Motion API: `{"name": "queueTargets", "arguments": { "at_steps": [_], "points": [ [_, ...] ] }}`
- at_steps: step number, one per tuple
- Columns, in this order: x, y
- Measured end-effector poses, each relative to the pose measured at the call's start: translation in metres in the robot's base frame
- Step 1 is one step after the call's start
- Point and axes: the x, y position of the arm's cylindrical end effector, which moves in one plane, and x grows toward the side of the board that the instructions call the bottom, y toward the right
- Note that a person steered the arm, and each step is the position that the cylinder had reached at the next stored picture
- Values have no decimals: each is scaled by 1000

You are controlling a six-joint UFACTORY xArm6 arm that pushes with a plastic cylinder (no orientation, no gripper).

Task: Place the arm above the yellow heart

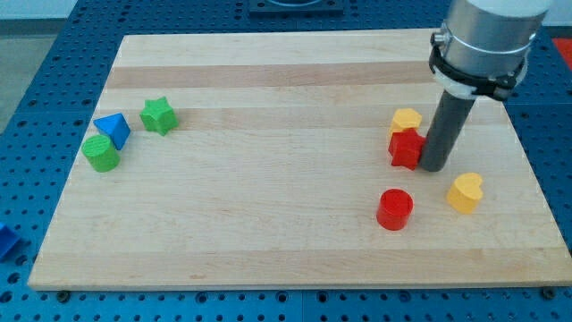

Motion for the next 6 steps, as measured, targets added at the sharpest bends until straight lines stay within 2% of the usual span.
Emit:
{"name": "queueTargets", "arguments": {
  "at_steps": [1, 3, 4, 5, 6],
  "points": [
    [2, -7],
    [-30, -59],
    [-24, 4],
    [10, 84],
    [64, 89]
  ]
}}
